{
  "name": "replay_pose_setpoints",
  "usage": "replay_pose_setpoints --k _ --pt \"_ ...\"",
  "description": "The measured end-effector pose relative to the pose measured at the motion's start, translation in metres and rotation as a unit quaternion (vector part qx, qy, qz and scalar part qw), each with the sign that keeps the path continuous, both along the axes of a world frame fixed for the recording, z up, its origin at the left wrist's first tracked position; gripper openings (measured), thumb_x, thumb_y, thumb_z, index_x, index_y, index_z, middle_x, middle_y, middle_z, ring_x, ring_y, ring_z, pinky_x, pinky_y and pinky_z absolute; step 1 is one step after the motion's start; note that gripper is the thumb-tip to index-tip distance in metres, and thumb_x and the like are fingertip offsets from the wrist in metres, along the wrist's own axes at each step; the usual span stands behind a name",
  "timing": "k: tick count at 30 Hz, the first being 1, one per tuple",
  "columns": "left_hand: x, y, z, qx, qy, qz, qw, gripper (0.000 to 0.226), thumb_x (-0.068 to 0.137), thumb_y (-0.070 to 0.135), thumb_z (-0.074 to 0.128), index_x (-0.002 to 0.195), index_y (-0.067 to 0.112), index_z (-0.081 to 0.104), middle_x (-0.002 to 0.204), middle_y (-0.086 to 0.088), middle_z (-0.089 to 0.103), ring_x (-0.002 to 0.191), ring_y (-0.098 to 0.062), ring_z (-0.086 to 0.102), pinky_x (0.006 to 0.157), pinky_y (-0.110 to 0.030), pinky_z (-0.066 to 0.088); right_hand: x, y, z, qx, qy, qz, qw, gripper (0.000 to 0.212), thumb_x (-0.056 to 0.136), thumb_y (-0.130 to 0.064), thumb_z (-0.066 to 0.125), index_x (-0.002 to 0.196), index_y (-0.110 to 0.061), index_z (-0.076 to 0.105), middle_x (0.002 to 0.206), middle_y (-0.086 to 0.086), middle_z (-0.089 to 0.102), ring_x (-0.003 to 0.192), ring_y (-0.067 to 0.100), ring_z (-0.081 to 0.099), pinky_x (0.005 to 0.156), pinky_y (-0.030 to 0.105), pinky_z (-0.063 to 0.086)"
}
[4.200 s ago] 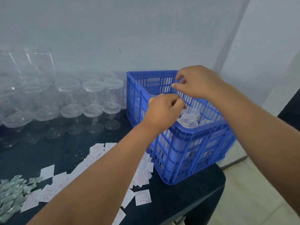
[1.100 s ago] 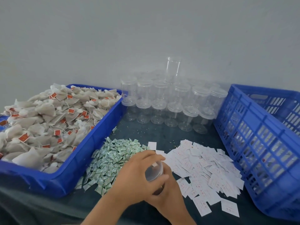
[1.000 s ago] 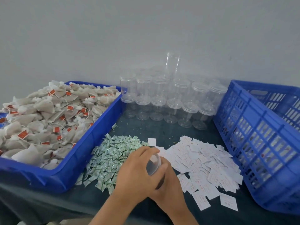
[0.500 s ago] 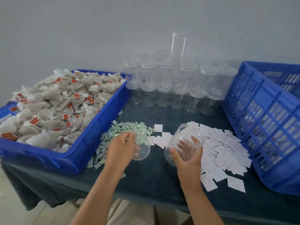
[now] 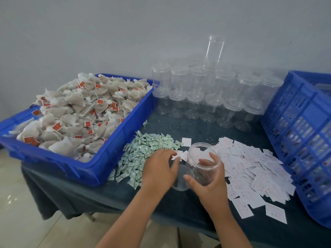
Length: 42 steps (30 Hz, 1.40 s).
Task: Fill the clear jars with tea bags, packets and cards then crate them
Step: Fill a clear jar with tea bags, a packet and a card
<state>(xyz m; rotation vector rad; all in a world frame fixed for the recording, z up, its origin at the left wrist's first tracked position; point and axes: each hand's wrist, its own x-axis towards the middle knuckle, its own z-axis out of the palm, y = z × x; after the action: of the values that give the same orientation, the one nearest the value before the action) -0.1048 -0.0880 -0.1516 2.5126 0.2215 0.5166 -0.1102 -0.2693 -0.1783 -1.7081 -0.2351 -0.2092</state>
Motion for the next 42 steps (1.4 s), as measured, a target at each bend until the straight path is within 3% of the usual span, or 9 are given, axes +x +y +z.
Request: replay_pose_setpoints --k 8,11,14,17,21,24,31,37,42 --pt "-0.002 0.124 0.099 -0.016 -0.109 0.082 0.991 0.027 0.097 0.055 0.058 0.080 0.038 0.068 0.076 0.023 0.066 0.069 0.002 0.062 0.054 -0.022 0.044 0.001 0.000 -0.003 0.030 0.035 0.040 0.998 0.095 0.065 -0.023 0.096 0.137 -0.058 0.046 0.125 -0.028 0.067 0.117 0.010 0.073 0.092 0.024 0.062" --pt "0.033 0.196 0.112 0.057 0.060 0.116 0.990 0.014 0.098 0.041 0.062 0.110 0.041 0.070 0.112 0.017 0.072 0.088 -0.004 0.066 0.075 -0.032 0.052 0.000 0.004 -0.001 0.047 0.043 0.052 0.997 0.093 0.066 -0.018 0.092 0.141 -0.047 0.046 0.126 -0.026 0.070 0.116 0.009 0.073 0.086 0.020 0.062" --pt "0.068 0.237 0.095 0.166 0.236 0.096 0.953 0.068 0.095 0.046 0.071 0.156 0.030 0.045 0.158 -0.011 0.048 0.131 -0.030 0.058 0.107 -0.045 0.050 -0.001 0.006 0.000 0.070 0.054 0.058 0.994 0.091 0.065 -0.014 0.089 0.141 -0.041 0.048 0.124 -0.019 0.073 0.113 0.010 0.075 0.081 0.016 0.060" --pt "0.084 0.241 0.071 0.168 0.295 0.077 0.937 0.078 0.093 0.051 0.071 0.160 0.028 0.036 0.162 -0.019 0.034 0.137 -0.040 0.051 0.106 -0.048 0.049 -0.001 0.009 0.003 0.078 0.060 0.058 0.993 0.088 0.066 -0.010 0.088 0.140 -0.041 0.049 0.121 -0.016 0.075 0.111 0.011 0.076 0.080 0.018 0.061" --pt "0.090 0.239 0.061 0.177 0.233 0.078 0.953 0.046 0.097 0.028 0.067 0.140 0.018 0.057 0.135 -0.016 0.063 0.117 -0.035 0.063 0.087 -0.038 0.048 -0.002 0.010 0.006 0.069 0.059 0.056 0.994 0.087 0.067 -0.011 0.087 0.139 -0.041 0.048 0.122 -0.017 0.075 0.112 0.010 0.076 0.088 0.021 0.062" --pt "0.084 0.239 0.065 0.059 0.139 0.107 0.983 0.040 0.094 0.010 0.061 0.133 0.016 0.063 0.118 -0.015 0.072 0.102 -0.032 0.069 0.077 -0.035 0.049 -0.003 0.009 0.006 0.064 0.059 0.058 0.995 0.086 0.067 -0.014 0.088 0.138 -0.045 0.048 0.122 -0.013 0.076 0.112 0.013 0.076 0.094 0.029 0.062" --pt "0.047 0.228 0.112 -0.191 -0.134 0.139 0.962 0.028 0.093 0.023 0.064 0.121 0.025 0.062 0.088 0.009 0.068 0.048 0.001 0.060 0.046 -0.018 0.046 -0.001 0.009 0.005 0.058 0.037 0.058 0.996 0.082 0.067 -0.023 0.089 0.135 -0.047 0.048 0.122 -0.010 0.075 0.112 0.015 0.076 0.091 0.023 0.062" --pt "0.031 0.195 0.170 -0.249 -0.133 0.038 0.959 0.020 0.079 0.042 0.058 0.096 0.040 0.068 0.071 0.017 0.067 0.059 -0.009 0.059 0.058 -0.035 0.049 0.003 0.007 0.004 0.038 0.018 0.070 0.997 0.081 0.068 -0.023 0.091 0.128 -0.061 0.053 0.126 -0.010 0.074 0.116 0.016 0.075 0.088 0.021 0.061" --pt "0.028 0.154 0.204 -0.332 -0.121 -0.042 0.935 0.026 0.083 0.039 0.061 0.105 0.026 0.070 0.083 0.005 0.072 0.075 -0.017 0.066 0.063 -0.036 0.049 0.001 0.006 0.002 0.026 0.014 0.074 0.997 0.083 0.072 -0.022 0.099 0.129 -0.061 0.052 0.126 -0.012 0.074 0.112 0.015 0.076 0.086 0.019 0.060"
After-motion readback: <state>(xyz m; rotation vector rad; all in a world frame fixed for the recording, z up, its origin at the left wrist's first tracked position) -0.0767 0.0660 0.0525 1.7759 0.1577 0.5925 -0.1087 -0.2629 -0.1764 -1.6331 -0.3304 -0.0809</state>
